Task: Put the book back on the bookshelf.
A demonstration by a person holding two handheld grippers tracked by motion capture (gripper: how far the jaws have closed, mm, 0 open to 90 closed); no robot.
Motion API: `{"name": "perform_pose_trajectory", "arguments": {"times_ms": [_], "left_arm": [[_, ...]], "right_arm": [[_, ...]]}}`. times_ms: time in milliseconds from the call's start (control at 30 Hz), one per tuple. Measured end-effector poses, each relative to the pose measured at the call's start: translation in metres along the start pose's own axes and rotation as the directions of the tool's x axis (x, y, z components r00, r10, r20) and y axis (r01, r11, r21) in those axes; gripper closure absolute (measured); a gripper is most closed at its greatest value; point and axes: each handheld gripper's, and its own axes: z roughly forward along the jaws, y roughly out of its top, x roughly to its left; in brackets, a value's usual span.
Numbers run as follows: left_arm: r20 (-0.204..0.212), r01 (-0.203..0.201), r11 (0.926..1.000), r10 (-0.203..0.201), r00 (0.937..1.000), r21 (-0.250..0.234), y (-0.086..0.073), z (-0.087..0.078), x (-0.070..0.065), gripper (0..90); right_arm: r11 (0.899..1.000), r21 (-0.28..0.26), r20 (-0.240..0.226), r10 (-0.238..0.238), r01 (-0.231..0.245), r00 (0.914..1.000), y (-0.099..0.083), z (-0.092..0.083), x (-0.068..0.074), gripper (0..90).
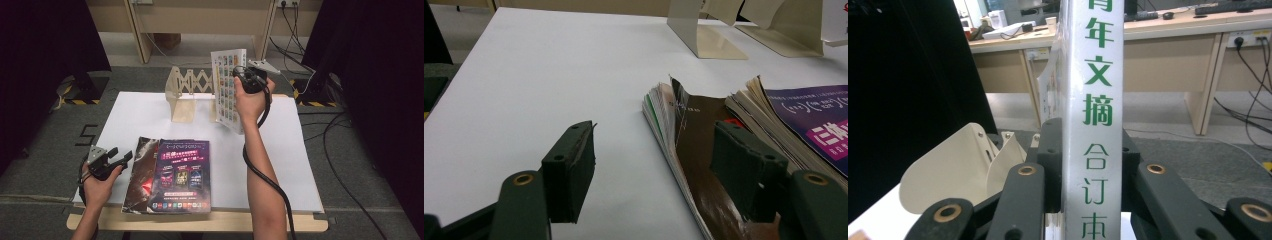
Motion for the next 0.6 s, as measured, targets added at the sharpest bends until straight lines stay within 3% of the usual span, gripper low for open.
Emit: {"name": "perform_pose_trajectory", "arguments": {"times_ms": [600], "left_arm": [[0.003,0.018,0.9998,-0.018,0.9998,-0.005,0.000,0.000,0.002,33.4]], "right_arm": [[1.000,-0.003,0.015,0.009,-0.009,0.9998,0.003,0.024,0.002,74.3]]}}
